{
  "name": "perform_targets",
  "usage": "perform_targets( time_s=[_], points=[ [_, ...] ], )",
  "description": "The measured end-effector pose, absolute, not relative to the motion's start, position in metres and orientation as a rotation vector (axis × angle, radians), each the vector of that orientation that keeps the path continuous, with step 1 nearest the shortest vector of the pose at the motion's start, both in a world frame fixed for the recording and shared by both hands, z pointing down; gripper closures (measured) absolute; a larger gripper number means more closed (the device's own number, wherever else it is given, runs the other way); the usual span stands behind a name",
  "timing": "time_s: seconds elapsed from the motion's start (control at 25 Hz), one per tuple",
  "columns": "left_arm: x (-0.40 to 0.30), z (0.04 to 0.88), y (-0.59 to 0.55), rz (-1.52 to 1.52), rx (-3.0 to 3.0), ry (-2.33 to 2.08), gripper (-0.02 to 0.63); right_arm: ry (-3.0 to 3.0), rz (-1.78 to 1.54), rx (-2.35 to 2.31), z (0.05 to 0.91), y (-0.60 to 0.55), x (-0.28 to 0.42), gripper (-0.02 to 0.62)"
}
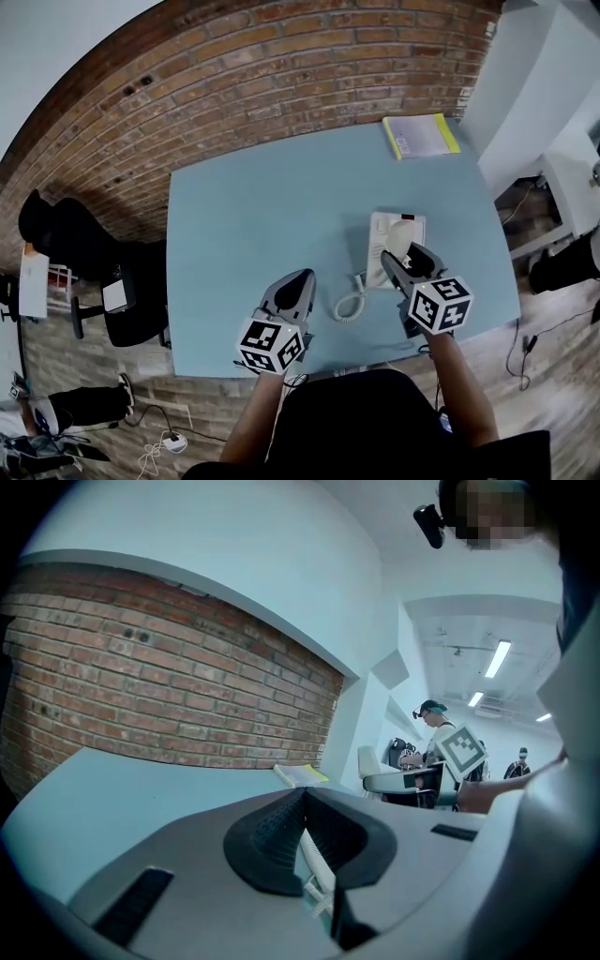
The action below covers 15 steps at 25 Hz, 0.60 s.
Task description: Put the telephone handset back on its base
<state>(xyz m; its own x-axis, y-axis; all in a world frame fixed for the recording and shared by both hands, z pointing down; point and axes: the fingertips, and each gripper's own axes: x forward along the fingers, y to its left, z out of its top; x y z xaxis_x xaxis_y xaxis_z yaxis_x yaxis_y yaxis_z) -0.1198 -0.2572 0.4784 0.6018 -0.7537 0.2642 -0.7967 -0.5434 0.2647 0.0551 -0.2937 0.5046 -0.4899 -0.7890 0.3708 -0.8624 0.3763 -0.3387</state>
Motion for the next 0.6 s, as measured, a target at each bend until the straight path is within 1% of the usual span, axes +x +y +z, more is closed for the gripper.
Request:
perform_targets(
  time_s=[0.6],
  points=[
    [-0.129,0.483,-0.271,0.184,2.493,-1.198,0.597,-2.220,0.835,1.507,0.567,-0.314,0.061,0.356]
  ],
)
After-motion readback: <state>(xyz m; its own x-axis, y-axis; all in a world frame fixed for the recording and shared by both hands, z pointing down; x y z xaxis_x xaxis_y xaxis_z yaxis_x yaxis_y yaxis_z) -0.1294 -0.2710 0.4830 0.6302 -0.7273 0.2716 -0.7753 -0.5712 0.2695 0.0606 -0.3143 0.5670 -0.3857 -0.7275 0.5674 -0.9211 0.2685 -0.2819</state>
